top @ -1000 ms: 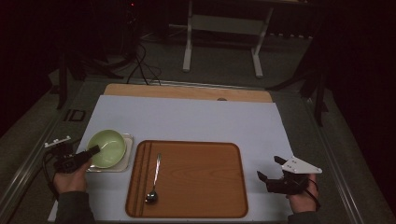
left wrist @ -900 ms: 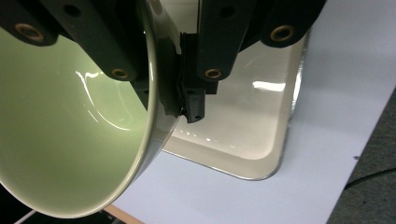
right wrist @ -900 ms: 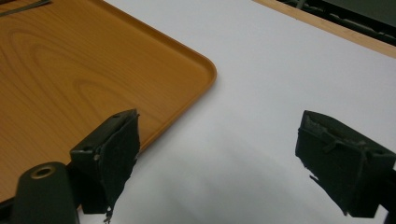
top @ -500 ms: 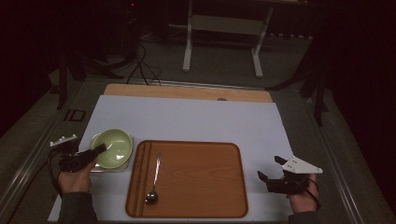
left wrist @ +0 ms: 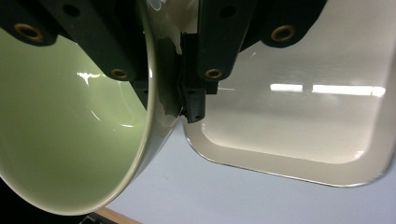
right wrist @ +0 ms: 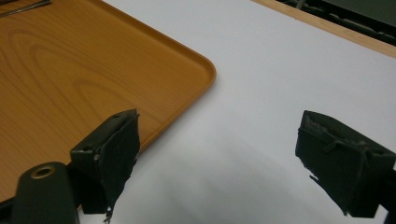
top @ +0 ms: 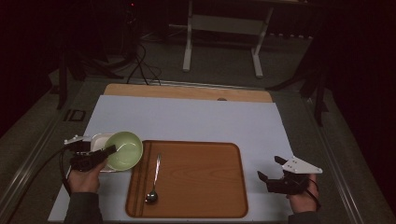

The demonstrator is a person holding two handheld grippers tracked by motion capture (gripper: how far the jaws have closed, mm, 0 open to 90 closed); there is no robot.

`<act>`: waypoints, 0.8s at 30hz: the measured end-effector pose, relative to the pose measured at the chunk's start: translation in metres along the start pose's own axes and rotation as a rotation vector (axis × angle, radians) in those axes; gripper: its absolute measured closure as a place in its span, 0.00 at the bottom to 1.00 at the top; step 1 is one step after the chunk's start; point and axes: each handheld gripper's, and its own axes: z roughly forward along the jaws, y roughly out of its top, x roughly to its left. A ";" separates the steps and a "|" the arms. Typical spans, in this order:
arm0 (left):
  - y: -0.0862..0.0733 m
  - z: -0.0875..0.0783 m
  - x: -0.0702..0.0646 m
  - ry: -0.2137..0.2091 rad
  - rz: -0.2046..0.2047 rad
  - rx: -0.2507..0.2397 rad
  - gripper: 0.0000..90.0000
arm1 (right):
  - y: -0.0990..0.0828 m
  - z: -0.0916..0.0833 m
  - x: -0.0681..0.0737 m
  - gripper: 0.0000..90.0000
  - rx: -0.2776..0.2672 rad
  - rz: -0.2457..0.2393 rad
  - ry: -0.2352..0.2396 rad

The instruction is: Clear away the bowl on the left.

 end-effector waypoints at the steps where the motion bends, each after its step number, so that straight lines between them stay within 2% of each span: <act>1: 0.000 0.001 -0.002 -0.005 0.003 0.004 0.93 | 0.000 0.000 0.000 0.15 0.000 0.000 0.000; 12: -0.005 0.014 -0.023 -0.028 0.052 0.051 0.92 | 0.000 0.000 0.000 0.15 0.002 0.002 0.001; 24: -0.011 0.027 -0.050 -0.086 0.093 0.099 0.92 | 0.000 0.000 0.000 0.15 -0.003 0.001 0.000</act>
